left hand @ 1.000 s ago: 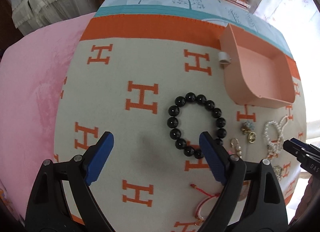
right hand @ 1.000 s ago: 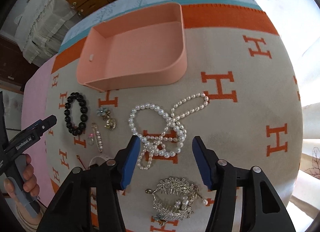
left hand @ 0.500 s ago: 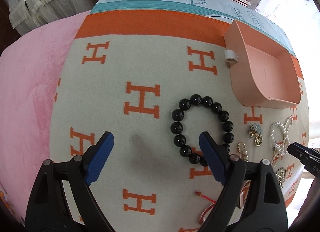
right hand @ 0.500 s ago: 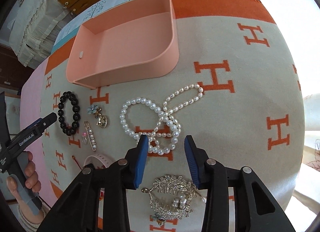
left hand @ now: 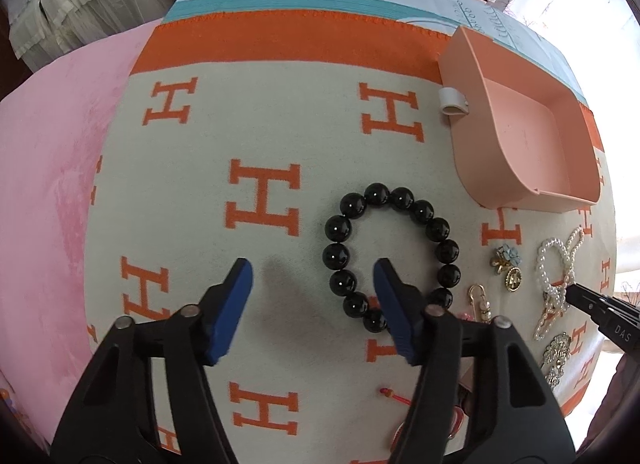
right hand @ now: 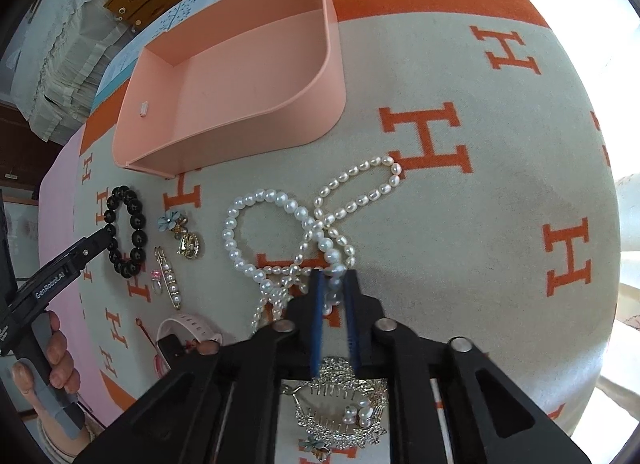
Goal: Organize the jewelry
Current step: 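Grasp the black bead bracelet with the left tool while the right tool grasps the pearl bracelet, then lower both bracelets into the pink tray and open both tools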
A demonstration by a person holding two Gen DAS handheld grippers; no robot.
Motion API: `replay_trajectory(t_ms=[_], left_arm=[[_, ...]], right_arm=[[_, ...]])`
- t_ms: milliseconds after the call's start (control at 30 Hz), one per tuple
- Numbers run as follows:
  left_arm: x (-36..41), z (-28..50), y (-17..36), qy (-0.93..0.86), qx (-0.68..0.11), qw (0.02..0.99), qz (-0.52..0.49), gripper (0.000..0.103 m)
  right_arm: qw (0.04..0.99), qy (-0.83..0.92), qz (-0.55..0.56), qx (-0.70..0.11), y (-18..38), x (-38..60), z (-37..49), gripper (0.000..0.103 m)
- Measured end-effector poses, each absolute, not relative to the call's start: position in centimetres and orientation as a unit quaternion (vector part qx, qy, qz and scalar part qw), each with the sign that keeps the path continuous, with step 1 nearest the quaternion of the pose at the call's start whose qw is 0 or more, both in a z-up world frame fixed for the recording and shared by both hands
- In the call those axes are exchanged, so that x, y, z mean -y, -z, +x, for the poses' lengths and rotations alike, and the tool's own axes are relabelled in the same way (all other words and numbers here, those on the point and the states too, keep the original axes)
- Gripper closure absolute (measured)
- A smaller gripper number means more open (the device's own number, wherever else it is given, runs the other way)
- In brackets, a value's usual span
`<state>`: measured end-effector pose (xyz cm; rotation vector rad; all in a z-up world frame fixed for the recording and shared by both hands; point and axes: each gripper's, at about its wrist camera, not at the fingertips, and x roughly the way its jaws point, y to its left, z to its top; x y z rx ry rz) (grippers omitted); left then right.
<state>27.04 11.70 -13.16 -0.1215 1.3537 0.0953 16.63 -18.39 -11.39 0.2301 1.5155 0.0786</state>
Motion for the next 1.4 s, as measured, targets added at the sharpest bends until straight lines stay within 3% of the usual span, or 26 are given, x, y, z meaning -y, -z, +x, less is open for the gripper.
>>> replay_trajectory(t_ms=[100, 233, 300, 333, 533, 1067, 1200, 1400], left_arm=[[-11.6, 27.4, 13.6, -0.046, -0.633, 0.771, -0.054, 0.064], [-11.3, 27.5, 13.7, -0.046, -0.634, 0.77, -0.052, 0.075], [-11.0, 27.6, 13.8, -0.047, -0.636, 0.769, -0.053, 0.089], [-10.9, 27.6, 13.8, -0.048, -0.636, 0.769, -0.054, 0.091], [-10.2, 27.1, 11.0, -0.048, -0.601, 0.796, -0.062, 0.091], [-6.7, 26.5, -5.2, 0.007, -0.486, 0.872, -0.064, 0.091], [-4.5, 27.8, -7.5, 0.022, -0.467, 0.882, -0.061, 0.091], [-0.3, 30.6, -6.6, 0.037, -0.47, 0.881, -0.04, 0.091]], right_arm=[[0.734, -0.033, 0.107, -0.67, 10.7, 18.4, 16.1, 0.095], [0.76, -0.041, 0.114, -0.639, 8.0, 18.5, 15.7, 0.095], [0.775, -0.048, 0.113, -0.62, 6.3, 18.2, 15.4, 0.095], [0.783, -0.053, 0.111, -0.61, 5.4, 18.1, 15.3, 0.095], [0.819, -0.081, 0.098, -0.56, 1.0, 16.7, 14.7, 0.095], [0.871, -0.092, 0.104, -0.47, -9.1, 15.5, 19.6, 0.095], [0.861, -0.087, 0.1, -0.492, -7.7, 15.1, 23.0, 0.095], [0.823, -0.075, 0.133, -0.547, 0.0, 15.9, 27.8, 0.095]])
